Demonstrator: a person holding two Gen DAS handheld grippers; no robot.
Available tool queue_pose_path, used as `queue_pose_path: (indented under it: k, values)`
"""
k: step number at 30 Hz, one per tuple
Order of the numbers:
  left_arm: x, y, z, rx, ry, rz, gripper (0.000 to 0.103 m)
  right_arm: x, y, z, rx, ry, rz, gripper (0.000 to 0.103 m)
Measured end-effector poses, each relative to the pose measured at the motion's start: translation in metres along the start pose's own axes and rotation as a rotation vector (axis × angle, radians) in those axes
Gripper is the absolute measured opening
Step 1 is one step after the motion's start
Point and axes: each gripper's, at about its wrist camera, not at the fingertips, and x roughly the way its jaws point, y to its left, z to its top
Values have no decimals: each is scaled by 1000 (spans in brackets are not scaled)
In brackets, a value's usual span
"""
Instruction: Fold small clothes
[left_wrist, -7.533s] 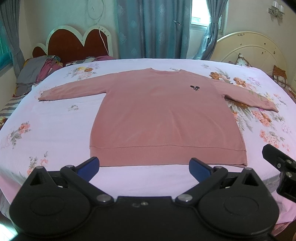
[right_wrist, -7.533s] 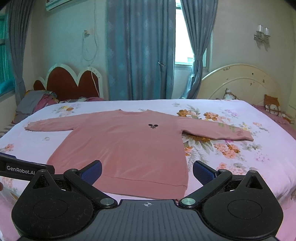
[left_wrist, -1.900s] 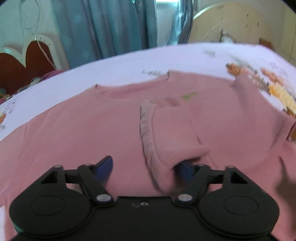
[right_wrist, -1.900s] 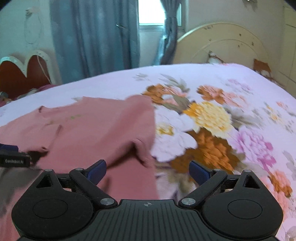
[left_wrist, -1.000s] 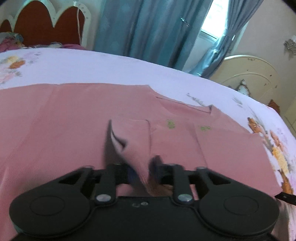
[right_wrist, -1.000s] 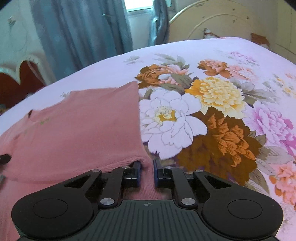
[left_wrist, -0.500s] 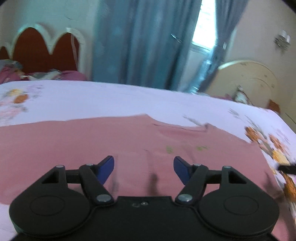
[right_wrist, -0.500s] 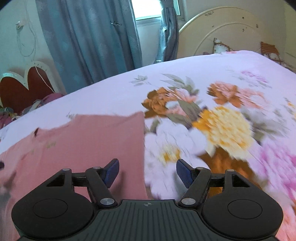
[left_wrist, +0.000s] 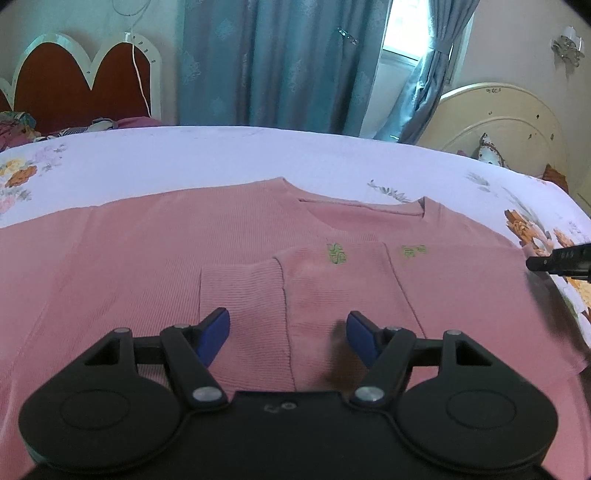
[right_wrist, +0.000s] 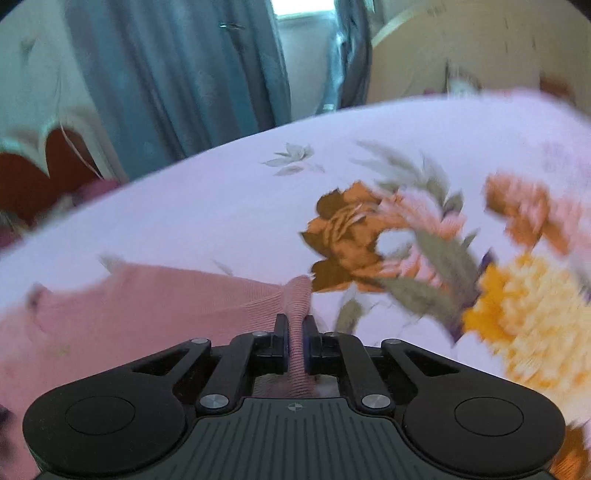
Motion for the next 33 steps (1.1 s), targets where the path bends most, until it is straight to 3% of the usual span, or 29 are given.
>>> queue_pose_path:
  k: [2, 4, 5, 6, 8, 15, 20, 33]
  values:
    - [5, -5, 3, 26, 3, 14, 70, 0, 2, 1, -5, -9, -30, 7]
    - [3, -5, 7, 27, 16, 17, 70, -2, 5, 1, 4, -25, -82, 27]
    - [1, -5, 9, 23, 23, 18, 71, -6, 8, 0, -12, -30, -128, 48]
    - [-3, -3, 10, 16, 25, 21, 72, -10, 12, -1, -33, -34, -146, 54]
    - [-10, 0, 12, 7, 24, 43, 82, -28, 22, -6, -65, -58, -101, 54]
    - [-44, 31, 10, -76, 63, 76, 83, -75, 102, -41, -207, -23, 108, 54]
    - [-75, 59, 5, -101, 44, 111, 85, -79, 165, -70, -283, 26, 205, 54]
    - [-143, 211, -29, -354, 46, 266, 85, -76, 288, -101, -345, 36, 293, 54]
